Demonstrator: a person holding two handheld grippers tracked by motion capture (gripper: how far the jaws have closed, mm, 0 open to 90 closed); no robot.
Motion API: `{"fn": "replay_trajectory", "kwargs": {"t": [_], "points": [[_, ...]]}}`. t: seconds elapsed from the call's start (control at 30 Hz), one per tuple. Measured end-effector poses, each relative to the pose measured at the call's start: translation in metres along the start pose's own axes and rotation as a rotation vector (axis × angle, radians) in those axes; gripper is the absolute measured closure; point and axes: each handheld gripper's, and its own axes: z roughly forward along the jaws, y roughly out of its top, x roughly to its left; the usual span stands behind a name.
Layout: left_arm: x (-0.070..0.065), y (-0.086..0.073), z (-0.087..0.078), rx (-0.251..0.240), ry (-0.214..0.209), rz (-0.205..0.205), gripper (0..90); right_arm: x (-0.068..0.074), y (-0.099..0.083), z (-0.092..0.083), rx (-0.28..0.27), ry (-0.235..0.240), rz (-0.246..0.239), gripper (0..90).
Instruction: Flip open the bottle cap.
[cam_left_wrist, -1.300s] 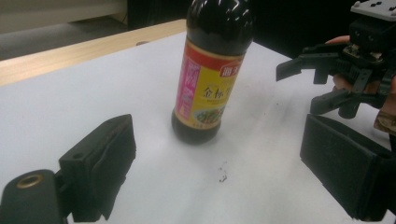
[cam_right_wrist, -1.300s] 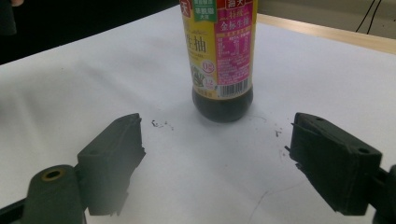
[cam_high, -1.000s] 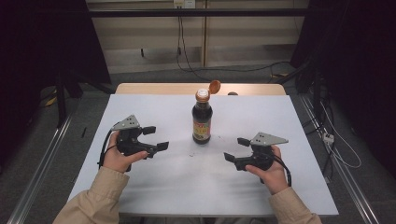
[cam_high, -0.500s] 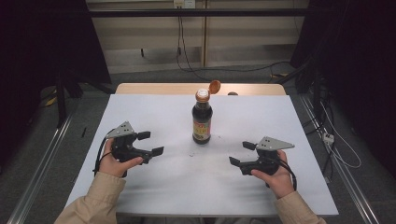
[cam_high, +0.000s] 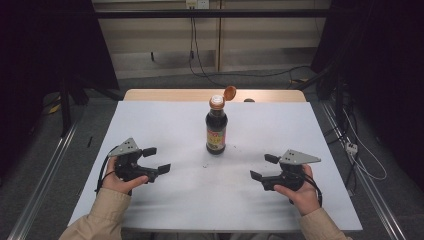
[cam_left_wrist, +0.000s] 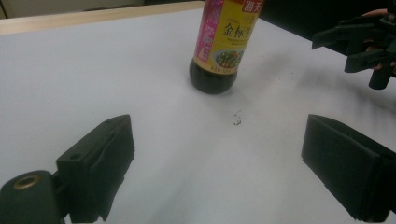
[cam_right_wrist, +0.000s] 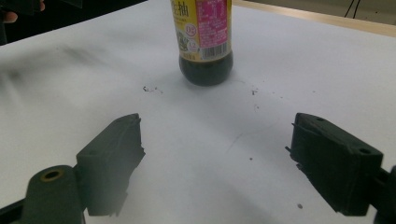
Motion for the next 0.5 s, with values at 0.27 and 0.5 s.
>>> {"fn": "replay_trajectory", "kwargs": {"t": [0.27,0.5], "points": [[0.0,-0.007,-0.004,-0.004,0.012,0.007,9.2,-0.001,-0.007,-0.007,0.015,-0.008,-0.006,16.2],[-0.001,-0.014,-0.009,-0.002,0.021,0.001,9.2,-0.002,-0.013,-0.014,0.02,-0.02,-0.008,15.9]]}}
